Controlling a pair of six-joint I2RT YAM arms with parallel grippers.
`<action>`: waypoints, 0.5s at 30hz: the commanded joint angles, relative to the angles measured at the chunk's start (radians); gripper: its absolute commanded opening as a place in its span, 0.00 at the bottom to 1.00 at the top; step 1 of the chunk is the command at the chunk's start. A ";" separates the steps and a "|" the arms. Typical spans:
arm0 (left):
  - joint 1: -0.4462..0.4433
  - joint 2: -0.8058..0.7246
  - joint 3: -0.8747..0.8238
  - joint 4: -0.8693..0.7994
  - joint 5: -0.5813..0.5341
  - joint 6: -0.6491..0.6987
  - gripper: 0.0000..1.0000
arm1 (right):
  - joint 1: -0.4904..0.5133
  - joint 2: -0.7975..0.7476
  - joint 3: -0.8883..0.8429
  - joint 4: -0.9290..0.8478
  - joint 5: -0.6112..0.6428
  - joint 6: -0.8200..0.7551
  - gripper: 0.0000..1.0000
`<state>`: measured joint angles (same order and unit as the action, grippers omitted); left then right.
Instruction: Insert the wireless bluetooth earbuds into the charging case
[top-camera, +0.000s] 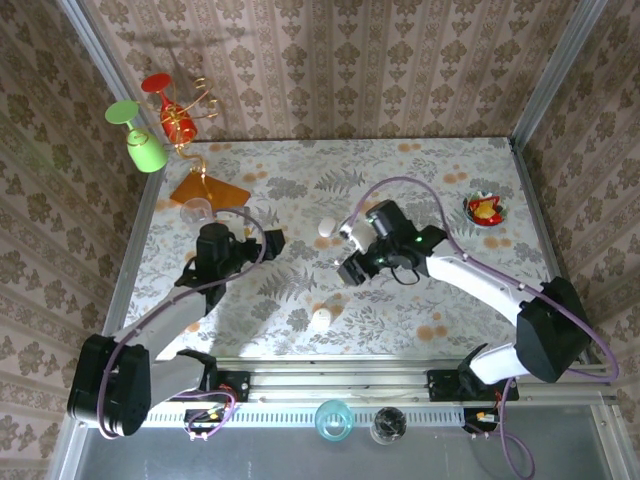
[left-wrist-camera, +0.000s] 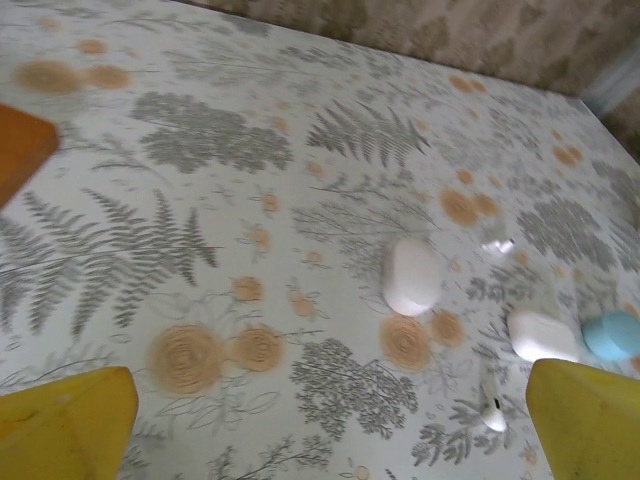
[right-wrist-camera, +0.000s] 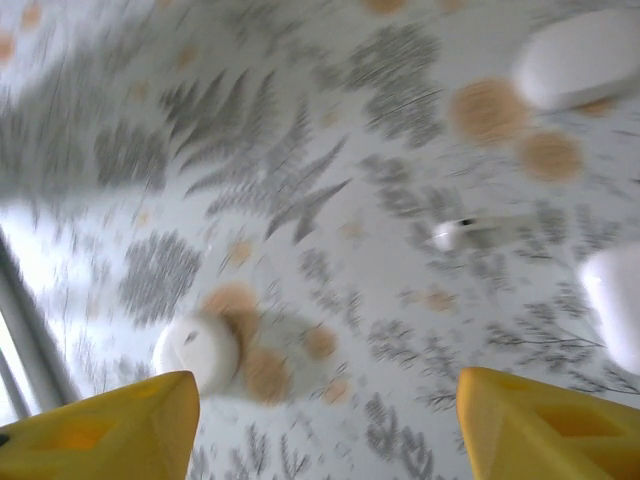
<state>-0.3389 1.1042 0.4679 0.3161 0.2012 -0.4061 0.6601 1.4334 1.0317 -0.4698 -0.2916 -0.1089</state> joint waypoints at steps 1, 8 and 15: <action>0.035 -0.051 -0.025 -0.047 -0.025 -0.083 1.00 | 0.110 0.078 0.098 -0.219 0.110 -0.195 0.71; 0.121 -0.142 -0.071 -0.114 -0.047 -0.154 1.00 | 0.276 0.306 0.297 -0.410 0.231 -0.152 0.72; 0.202 -0.178 -0.106 -0.120 -0.007 -0.201 1.00 | 0.373 0.477 0.391 -0.475 0.311 -0.155 0.73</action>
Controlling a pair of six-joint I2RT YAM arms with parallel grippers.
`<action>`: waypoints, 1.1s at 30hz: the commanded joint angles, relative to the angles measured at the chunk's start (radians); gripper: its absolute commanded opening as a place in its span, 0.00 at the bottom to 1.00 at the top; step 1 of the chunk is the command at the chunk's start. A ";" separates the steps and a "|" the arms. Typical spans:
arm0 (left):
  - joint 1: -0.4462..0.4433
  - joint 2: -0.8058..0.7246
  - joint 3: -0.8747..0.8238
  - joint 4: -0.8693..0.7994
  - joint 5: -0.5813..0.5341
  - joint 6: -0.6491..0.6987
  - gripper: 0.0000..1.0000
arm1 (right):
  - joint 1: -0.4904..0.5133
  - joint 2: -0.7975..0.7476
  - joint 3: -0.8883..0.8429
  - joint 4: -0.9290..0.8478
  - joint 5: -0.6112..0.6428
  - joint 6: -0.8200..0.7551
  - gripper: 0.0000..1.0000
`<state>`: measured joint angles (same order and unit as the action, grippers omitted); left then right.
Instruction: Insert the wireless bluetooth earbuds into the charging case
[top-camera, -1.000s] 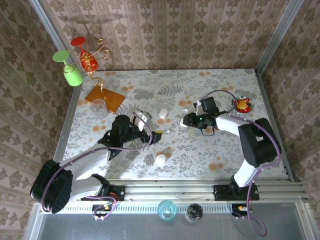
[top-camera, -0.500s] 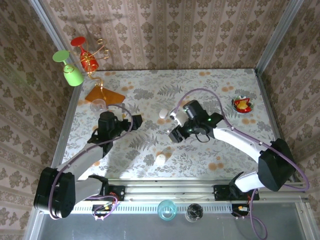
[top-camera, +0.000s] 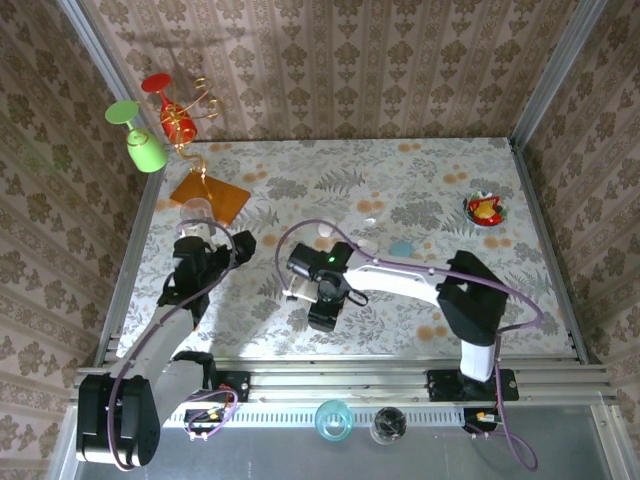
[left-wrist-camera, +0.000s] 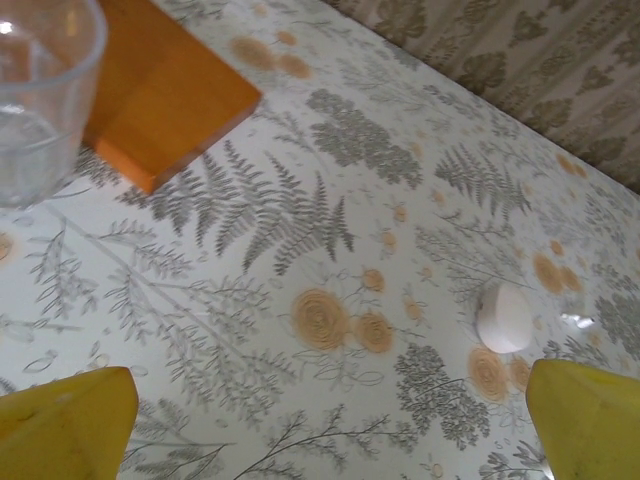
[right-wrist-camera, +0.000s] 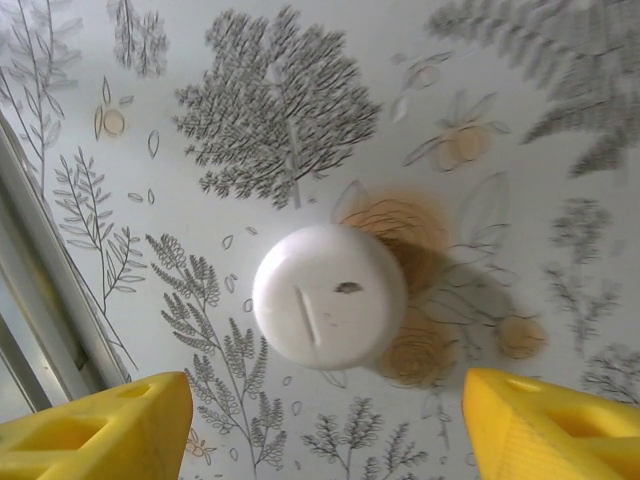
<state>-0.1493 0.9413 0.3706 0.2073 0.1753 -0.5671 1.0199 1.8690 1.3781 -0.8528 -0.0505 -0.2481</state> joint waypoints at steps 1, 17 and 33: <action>0.013 -0.016 -0.011 -0.009 0.022 -0.040 1.00 | 0.017 0.060 0.056 -0.095 0.077 -0.014 0.73; 0.016 -0.017 -0.030 0.026 0.042 -0.054 1.00 | 0.015 0.188 0.093 -0.042 0.063 -0.030 0.60; 0.009 -0.013 -0.036 0.080 0.046 -0.033 1.00 | -0.135 -0.033 -0.052 0.214 0.017 0.291 0.42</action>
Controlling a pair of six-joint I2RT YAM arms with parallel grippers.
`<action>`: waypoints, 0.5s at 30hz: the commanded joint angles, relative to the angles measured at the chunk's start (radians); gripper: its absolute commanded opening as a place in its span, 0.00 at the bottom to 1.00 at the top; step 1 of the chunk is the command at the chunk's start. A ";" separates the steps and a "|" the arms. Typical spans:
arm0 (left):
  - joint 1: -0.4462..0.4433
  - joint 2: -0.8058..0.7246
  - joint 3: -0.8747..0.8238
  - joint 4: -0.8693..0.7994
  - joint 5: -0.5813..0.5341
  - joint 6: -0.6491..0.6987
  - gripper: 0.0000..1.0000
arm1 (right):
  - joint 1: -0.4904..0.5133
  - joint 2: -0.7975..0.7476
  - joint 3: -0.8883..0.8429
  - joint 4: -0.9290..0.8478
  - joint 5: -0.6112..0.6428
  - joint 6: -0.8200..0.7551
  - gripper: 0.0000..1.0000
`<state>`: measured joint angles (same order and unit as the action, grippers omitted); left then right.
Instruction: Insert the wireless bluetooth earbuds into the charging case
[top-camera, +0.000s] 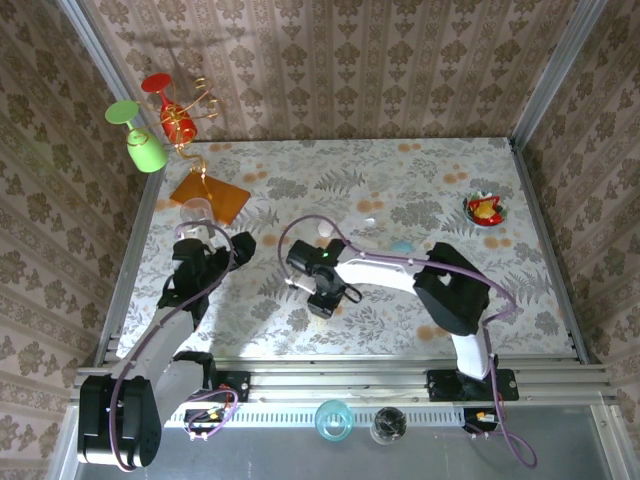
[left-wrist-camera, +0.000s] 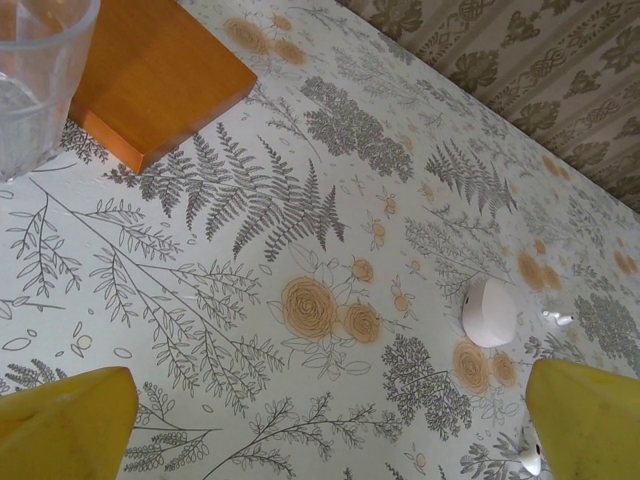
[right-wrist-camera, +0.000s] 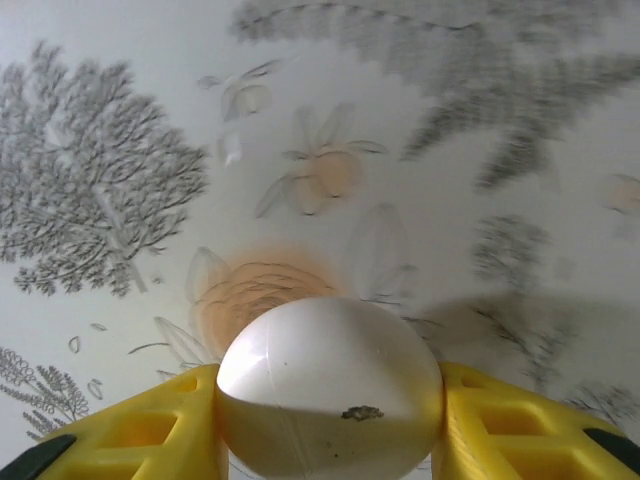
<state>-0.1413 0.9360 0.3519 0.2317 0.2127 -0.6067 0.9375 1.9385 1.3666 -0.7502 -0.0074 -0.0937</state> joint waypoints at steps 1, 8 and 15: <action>-0.006 -0.004 -0.019 0.078 0.008 0.016 1.00 | -0.081 -0.137 -0.072 0.164 -0.044 0.197 0.42; -0.143 0.039 -0.030 0.309 -0.004 0.145 1.00 | -0.261 -0.386 -0.321 0.588 -0.183 0.741 0.40; -0.376 0.146 -0.030 0.544 -0.063 0.331 1.00 | -0.361 -0.588 -0.562 0.952 -0.138 1.108 0.41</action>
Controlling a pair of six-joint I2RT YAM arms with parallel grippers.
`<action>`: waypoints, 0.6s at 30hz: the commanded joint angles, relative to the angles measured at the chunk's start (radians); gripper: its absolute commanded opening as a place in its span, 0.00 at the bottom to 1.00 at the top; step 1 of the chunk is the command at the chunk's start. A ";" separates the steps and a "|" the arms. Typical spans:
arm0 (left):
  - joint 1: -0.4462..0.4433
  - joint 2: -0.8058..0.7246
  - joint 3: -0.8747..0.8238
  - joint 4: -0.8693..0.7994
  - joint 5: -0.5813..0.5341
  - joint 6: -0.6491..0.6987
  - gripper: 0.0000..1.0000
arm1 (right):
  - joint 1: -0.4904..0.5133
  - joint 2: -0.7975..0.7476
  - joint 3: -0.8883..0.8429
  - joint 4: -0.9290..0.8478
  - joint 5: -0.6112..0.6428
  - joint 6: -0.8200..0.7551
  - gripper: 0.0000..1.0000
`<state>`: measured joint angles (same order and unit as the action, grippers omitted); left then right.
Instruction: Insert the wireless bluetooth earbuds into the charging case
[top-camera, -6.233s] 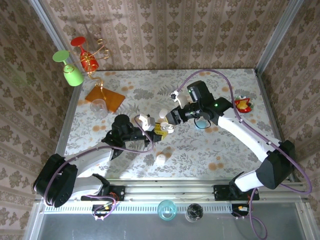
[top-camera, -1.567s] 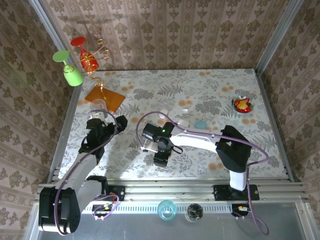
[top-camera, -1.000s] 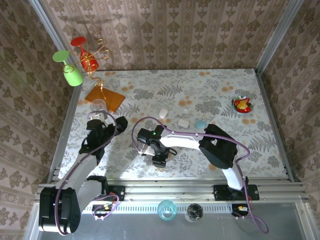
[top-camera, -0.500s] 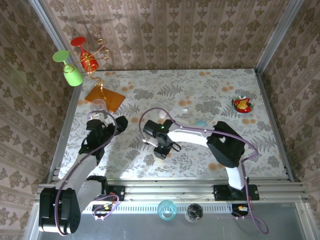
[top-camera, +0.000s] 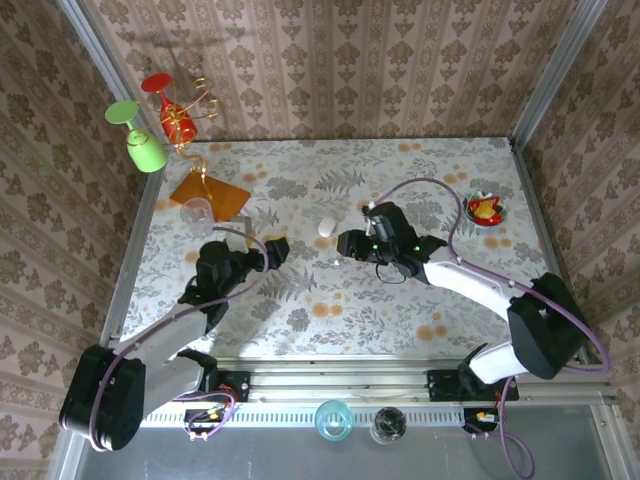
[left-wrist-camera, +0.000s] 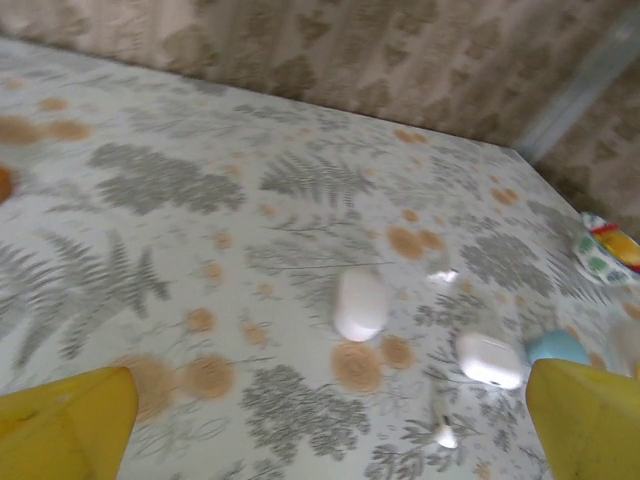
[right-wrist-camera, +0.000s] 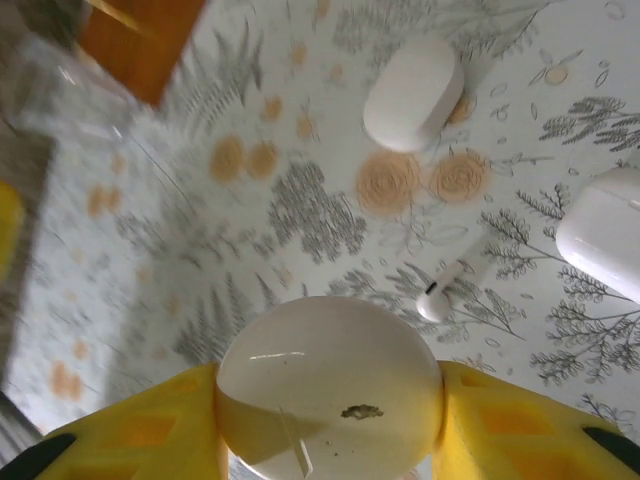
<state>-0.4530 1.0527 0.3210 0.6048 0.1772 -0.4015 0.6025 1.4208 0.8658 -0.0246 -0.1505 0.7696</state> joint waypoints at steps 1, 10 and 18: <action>-0.093 0.051 0.002 0.211 -0.030 0.147 1.00 | -0.039 -0.091 -0.095 0.278 0.010 0.295 0.41; -0.262 0.242 0.073 0.464 -0.024 0.229 0.91 | -0.114 -0.187 -0.244 0.507 -0.012 0.579 0.39; -0.339 0.400 0.188 0.530 -0.006 0.272 0.81 | -0.121 -0.210 -0.284 0.587 0.008 0.700 0.38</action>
<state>-0.7860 1.4090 0.4686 1.0458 0.1577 -0.1551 0.4866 1.2385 0.5934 0.4801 -0.1555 1.3960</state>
